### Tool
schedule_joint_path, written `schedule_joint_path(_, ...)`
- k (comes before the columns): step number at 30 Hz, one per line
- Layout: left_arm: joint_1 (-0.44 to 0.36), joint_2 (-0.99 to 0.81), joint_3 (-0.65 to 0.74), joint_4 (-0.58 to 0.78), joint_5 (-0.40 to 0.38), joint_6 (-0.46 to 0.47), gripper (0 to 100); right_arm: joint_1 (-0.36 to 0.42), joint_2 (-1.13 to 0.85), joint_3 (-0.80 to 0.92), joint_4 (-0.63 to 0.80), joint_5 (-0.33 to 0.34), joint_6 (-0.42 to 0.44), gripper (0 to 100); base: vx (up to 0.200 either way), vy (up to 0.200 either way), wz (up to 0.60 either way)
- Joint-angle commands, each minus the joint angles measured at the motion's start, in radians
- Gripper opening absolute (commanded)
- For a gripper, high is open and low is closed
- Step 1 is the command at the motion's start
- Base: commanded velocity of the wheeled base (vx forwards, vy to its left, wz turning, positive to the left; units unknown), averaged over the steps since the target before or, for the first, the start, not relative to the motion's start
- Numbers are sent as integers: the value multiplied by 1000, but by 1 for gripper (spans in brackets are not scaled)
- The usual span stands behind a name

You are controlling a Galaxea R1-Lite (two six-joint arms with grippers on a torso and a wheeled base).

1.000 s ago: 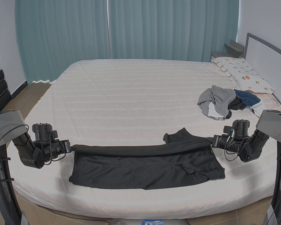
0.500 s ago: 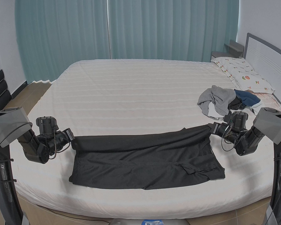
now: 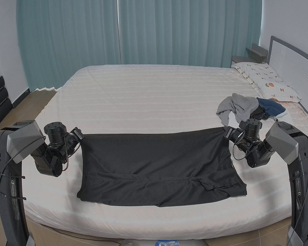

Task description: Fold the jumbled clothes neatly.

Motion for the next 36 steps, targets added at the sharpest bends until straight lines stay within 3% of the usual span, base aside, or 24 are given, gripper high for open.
schedule_joint_path(1,10,25,36,-3,-11,21,0,-2,-5,65,-15,10,2,0,0,0,0)
schedule_joint_path(4,13,3,75,-8,-34,49,0,-8,-31,113,-19,29,3,0,0,0,0)
schedule_joint_path(9,21,-93,221,-18,-166,144,0,-26,-126,289,-38,113,-6,0,0,0,0)
schedule_joint_path(14,51,-139,331,-9,-275,299,0,-48,-145,401,-33,161,-97,0,0,0,0)
schedule_joint_path(20,65,-135,400,-9,-284,477,0,-63,-137,498,-53,187,-201,0,0,0,0)
schedule_joint_path(29,107,-138,455,-8,-309,619,0,-65,-134,565,-104,194,-262,0,0,0,0)
schedule_joint_path(36,100,-107,477,-11,-315,678,0,-61,-131,599,-105,194,-273,0,0,0,0)
